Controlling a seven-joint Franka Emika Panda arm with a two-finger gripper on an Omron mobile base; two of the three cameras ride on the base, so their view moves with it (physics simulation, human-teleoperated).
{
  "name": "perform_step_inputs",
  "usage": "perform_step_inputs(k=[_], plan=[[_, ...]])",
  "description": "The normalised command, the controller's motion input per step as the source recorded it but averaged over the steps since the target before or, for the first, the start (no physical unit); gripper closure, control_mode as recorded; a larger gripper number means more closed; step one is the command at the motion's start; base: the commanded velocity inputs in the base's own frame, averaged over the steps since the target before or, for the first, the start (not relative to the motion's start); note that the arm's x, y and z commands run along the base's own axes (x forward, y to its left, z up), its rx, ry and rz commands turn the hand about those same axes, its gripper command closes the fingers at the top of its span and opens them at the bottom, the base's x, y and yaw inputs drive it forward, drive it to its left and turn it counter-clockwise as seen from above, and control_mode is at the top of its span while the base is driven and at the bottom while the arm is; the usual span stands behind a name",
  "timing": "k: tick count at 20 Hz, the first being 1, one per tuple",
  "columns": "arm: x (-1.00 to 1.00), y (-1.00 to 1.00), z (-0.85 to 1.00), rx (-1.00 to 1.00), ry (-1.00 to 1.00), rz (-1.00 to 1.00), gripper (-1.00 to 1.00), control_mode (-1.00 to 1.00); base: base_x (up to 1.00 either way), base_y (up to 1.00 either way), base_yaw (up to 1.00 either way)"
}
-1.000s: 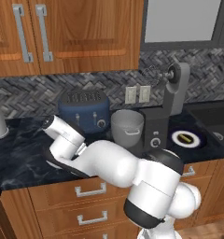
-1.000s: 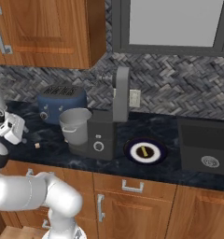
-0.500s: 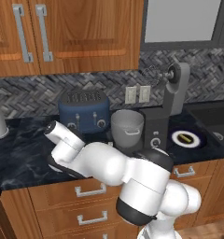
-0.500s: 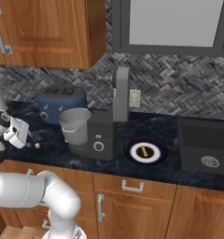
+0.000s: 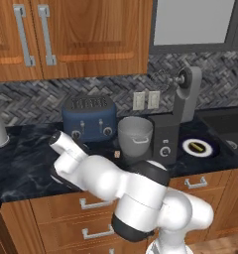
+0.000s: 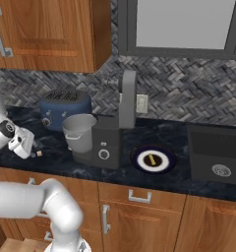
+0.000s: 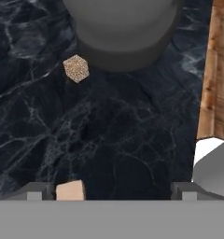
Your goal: Add butter and sugar cubes to the stand mixer bowl and then turn on the stand mixer to begin making frosting.
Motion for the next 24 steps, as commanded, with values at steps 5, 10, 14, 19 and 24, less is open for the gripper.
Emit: perform_step_inputs(k=[5, 10, 14, 19, 24], plan=[[0.13, 0.0, -0.2, 0.0, 0.03, -0.01, -1.0, -1.0, 0.0, 0.0, 0.0], [0.07, 0.0, -0.21, 0.0, 0.01, 0.0, -1.0, -1.0, 0.0, 0.0, 0.0], [0.1, 0.0, -0.22, 0.0, 0.01, 0.0, -1.0, -1.0, 0.0, 0.0, 0.0], [0.16, 0.0, -0.21, 0.0, 0.0, 0.0, -1.0, -1.0, 0.0, 0.0, 0.0], [0.15, 0.0, -0.2, 0.0, 0.0, 0.0, -1.0, -1.0, 0.0, 0.0, 0.0]])
